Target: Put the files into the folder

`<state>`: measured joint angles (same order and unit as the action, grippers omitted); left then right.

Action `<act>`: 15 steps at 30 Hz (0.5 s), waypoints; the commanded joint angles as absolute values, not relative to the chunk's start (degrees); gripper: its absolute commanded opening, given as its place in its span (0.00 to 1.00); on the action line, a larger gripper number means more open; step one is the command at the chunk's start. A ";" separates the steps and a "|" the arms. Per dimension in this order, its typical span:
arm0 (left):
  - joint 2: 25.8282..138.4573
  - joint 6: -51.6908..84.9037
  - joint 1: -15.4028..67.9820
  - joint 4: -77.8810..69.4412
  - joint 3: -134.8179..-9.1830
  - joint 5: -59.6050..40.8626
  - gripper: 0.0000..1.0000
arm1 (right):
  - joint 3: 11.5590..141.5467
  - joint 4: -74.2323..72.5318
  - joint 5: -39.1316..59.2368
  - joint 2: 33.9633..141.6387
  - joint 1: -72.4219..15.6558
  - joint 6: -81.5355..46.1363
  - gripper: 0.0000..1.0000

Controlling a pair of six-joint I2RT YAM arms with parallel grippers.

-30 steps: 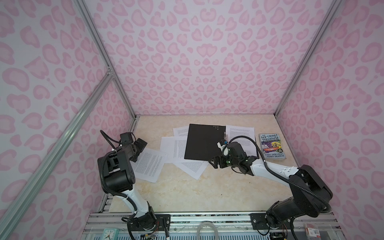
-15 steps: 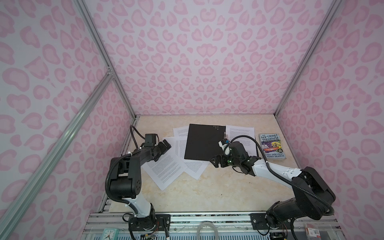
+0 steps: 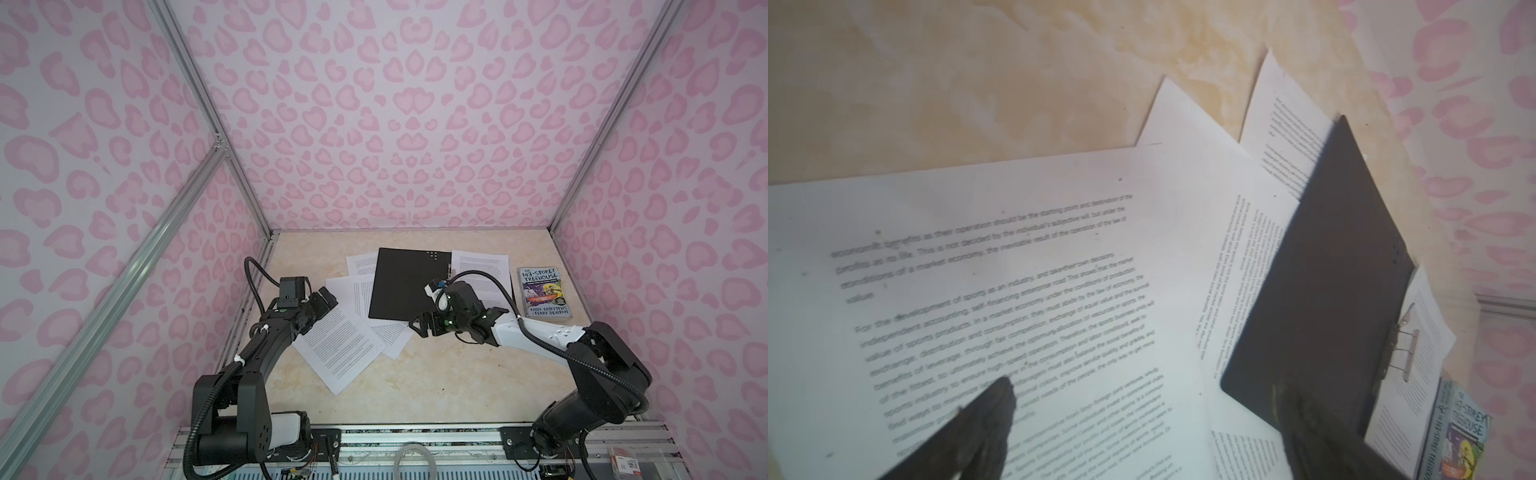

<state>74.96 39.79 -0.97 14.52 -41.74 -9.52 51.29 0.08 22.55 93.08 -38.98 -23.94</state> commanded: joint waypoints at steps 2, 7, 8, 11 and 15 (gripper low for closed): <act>73.30 36.59 -1.36 13.84 -38.86 -7.84 0.98 | 59.04 5.34 22.51 98.41 -43.71 -22.41 0.95; 77.24 35.61 -1.49 11.51 -38.65 -11.42 0.99 | 67.50 7.68 24.56 106.63 -46.37 -23.36 0.91; 78.04 35.45 -1.49 11.20 -38.76 -11.36 0.98 | 69.40 8.35 24.61 108.50 -46.85 -23.47 0.91; 79.99 35.83 -1.49 8.25 -37.92 -11.75 0.99 | 73.30 9.26 24.95 112.65 -47.61 -24.20 0.89; 83.22 36.36 -1.41 5.10 -36.47 -12.88 0.99 | 75.76 9.15 25.70 116.36 -48.23 -25.08 0.88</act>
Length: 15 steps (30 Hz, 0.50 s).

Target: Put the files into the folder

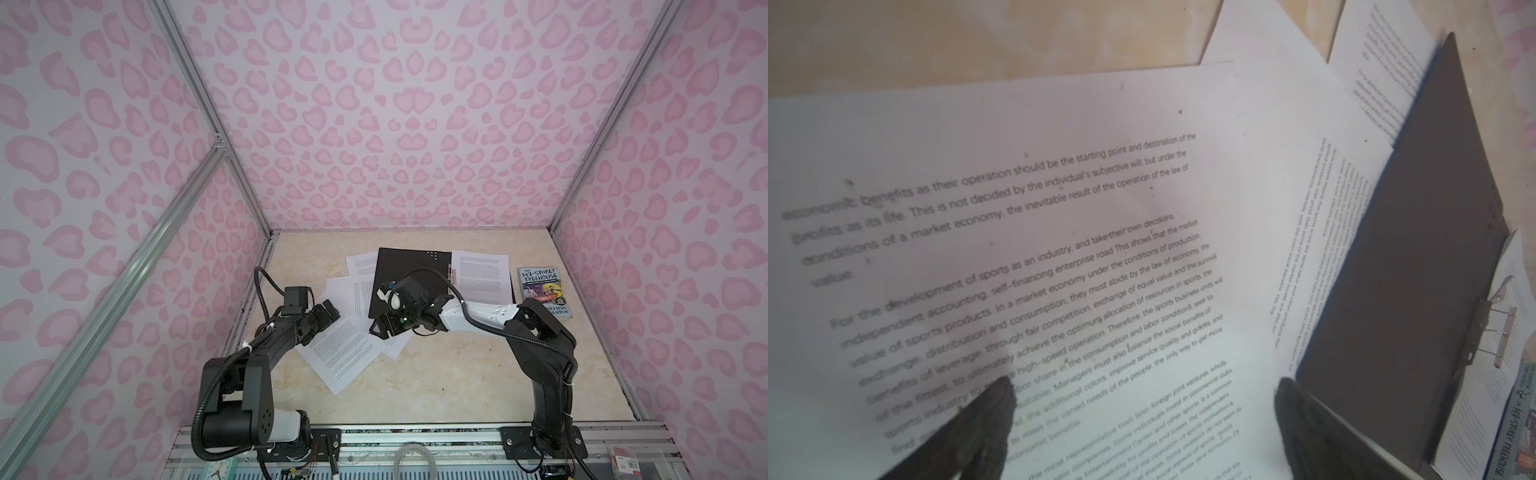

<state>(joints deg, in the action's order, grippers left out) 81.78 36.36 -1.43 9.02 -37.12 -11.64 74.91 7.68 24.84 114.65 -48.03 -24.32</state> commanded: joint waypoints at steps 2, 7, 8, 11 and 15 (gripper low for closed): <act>83.93 36.61 -1.34 4.75 -35.88 -12.47 0.99 | 76.42 9.20 26.41 117.76 -48.47 -25.36 0.87; 84.74 37.22 -1.05 5.10 -35.04 -12.72 1.00 | 77.42 10.23 26.85 119.51 -50.26 -25.84 0.87; 84.56 37.39 -1.01 4.52 -34.52 -13.25 1.00 | 77.28 10.37 26.55 119.61 -50.57 -26.27 0.87; 84.78 37.51 -0.42 4.14 -33.98 -13.23 1.00 | 76.68 9.12 27.44 120.05 -50.88 -28.31 0.86; 84.59 37.62 0.00 4.73 -34.02 -11.95 1.00 | 77.72 7.60 29.55 122.16 -50.85 -29.61 0.86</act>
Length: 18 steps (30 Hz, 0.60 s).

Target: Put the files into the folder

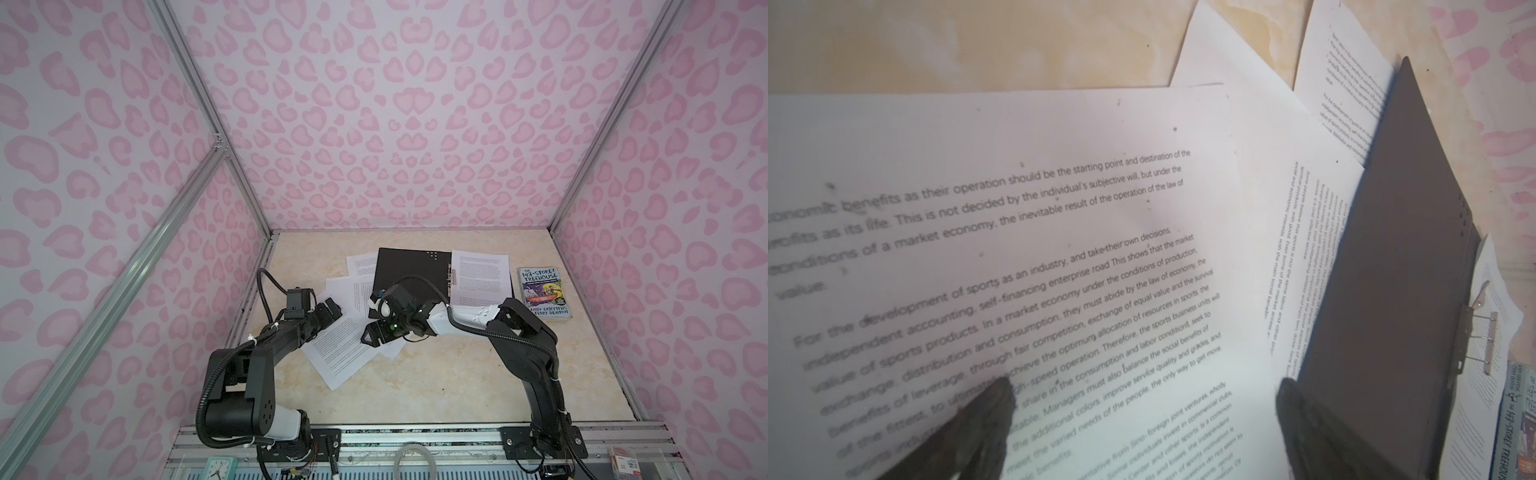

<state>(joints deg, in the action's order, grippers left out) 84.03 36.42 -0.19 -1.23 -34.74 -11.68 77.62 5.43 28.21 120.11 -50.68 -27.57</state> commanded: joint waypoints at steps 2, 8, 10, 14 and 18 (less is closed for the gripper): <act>84.25 37.69 0.00 4.54 -33.67 -11.87 1.00 | 78.73 6.96 30.87 123.31 -50.89 -30.18 0.86; 84.31 37.62 0.26 4.59 -33.78 -11.69 1.00 | 82.81 7.44 32.61 125.59 -50.85 -30.36 0.86; 84.30 37.57 0.26 4.57 -33.84 -11.66 1.00 | 83.93 7.85 32.72 125.77 -50.69 -30.11 0.86; 84.54 37.62 0.35 4.41 -33.93 -12.16 1.00 | 86.26 7.59 34.77 125.85 -49.88 -30.22 0.86; 84.55 37.72 0.53 4.35 -33.91 -12.52 1.00 | 88.75 7.21 38.23 127.01 -48.71 -30.21 0.85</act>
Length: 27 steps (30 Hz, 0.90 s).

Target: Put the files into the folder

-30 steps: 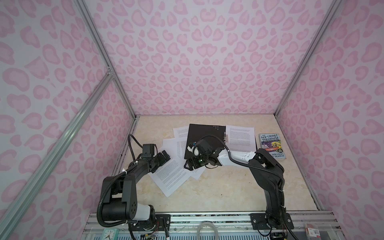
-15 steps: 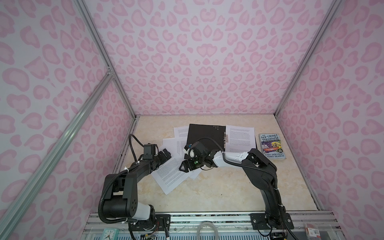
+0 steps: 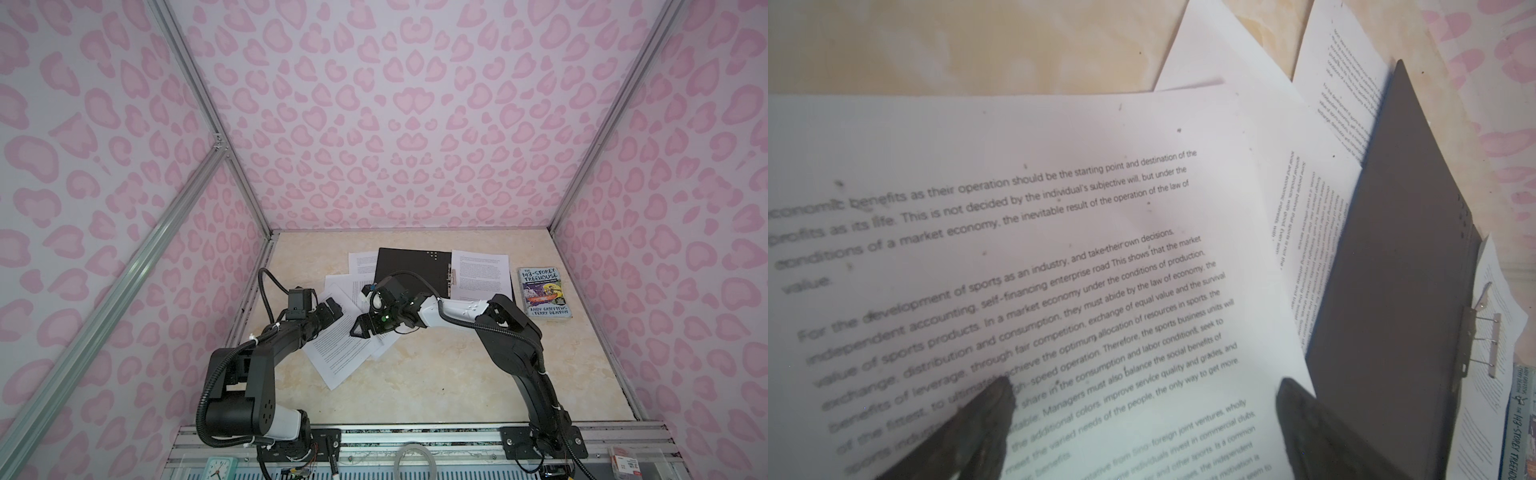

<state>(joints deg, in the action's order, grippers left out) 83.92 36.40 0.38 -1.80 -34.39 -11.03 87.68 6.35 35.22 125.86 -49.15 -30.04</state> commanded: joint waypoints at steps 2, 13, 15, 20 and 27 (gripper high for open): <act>84.68 37.78 0.56 4.22 -34.00 -12.74 1.00 | 89.84 7.32 39.38 127.73 -48.13 -30.23 0.84; 84.90 38.06 0.62 3.96 -33.99 -13.54 1.00 | 96.71 10.27 40.09 133.18 -47.38 -29.85 0.63; 84.91 38.14 0.61 3.98 -34.01 -13.54 1.00 | 97.41 11.12 39.11 133.86 -47.37 -29.81 0.59; 84.87 38.23 0.61 3.78 -34.01 -14.06 1.00 | 98.97 12.43 37.77 135.59 -47.34 -29.88 0.44; 84.89 38.41 0.62 3.44 -33.93 -14.58 1.00 | 99.48 11.34 37.72 136.31 -47.59 -31.06 0.25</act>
